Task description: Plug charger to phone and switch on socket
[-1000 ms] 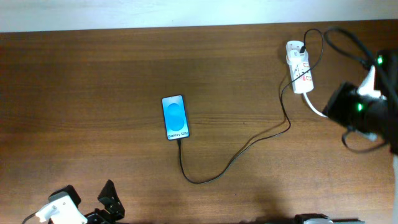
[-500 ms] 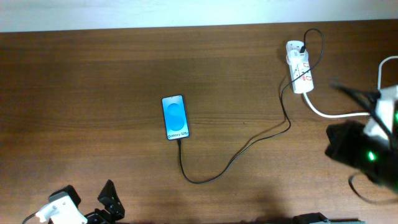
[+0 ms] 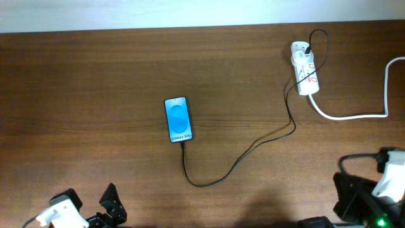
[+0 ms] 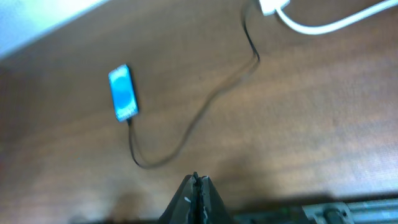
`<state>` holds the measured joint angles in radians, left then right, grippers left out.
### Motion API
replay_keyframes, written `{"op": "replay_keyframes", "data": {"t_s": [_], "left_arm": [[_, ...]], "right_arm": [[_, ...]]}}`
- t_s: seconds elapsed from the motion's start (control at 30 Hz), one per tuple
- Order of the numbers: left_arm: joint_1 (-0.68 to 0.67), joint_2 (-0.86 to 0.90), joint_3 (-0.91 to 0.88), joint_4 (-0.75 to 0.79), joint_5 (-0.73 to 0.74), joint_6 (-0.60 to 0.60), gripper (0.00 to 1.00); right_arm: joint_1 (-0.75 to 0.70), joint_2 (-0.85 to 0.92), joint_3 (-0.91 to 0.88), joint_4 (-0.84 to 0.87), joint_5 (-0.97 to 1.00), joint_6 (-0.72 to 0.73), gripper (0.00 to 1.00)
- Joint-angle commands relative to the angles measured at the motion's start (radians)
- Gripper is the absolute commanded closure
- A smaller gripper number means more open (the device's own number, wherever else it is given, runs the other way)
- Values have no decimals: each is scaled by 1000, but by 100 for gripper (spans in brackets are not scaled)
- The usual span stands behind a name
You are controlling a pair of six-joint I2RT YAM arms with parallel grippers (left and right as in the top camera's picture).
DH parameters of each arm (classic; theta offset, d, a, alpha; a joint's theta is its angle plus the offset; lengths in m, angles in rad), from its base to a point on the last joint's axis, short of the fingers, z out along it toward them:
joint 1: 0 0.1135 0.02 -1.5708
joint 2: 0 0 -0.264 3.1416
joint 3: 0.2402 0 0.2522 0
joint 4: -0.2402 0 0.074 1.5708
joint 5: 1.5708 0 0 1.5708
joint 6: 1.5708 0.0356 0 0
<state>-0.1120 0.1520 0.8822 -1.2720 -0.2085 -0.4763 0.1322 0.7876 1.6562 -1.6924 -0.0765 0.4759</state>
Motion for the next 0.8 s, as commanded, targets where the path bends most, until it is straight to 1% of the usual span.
{"op": "replay_keyframes", "data": {"t_s": [0.0, 0.07, 0.1, 0.13, 0.2, 0.27, 0.3, 0.57, 0.77], "left_arm": [[-2, -9, -3, 2, 6, -9, 1], [-2, -9, -3, 2, 6, -9, 1], [-2, -9, -3, 2, 6, -9, 1], [-2, -9, -3, 2, 6, -9, 1], [-2, -9, -3, 2, 6, -9, 1], [-2, -9, -3, 2, 6, -9, 1], [-2, -9, -3, 2, 6, -9, 1], [-2, -9, -3, 2, 6, -9, 1], [-2, -9, -3, 2, 7, -9, 1]], "right_arm": [[8, -80, -76, -6, -6, -54, 96], [8, -118, -97, -6, -5, -54, 96], [8, -128, -100, -6, -5, -54, 92], [8, -136, -100, -6, -5, -53, 82], [8, -143, -100, -6, -5, -53, 52], [8, -143, -100, -6, -5, -53, 15], [8, -143, -100, -6, -5, -53, 2], [8, -143, -100, -6, -3, -54, 2], [8, -143, -101, -5, 99, -54, 2]]}}
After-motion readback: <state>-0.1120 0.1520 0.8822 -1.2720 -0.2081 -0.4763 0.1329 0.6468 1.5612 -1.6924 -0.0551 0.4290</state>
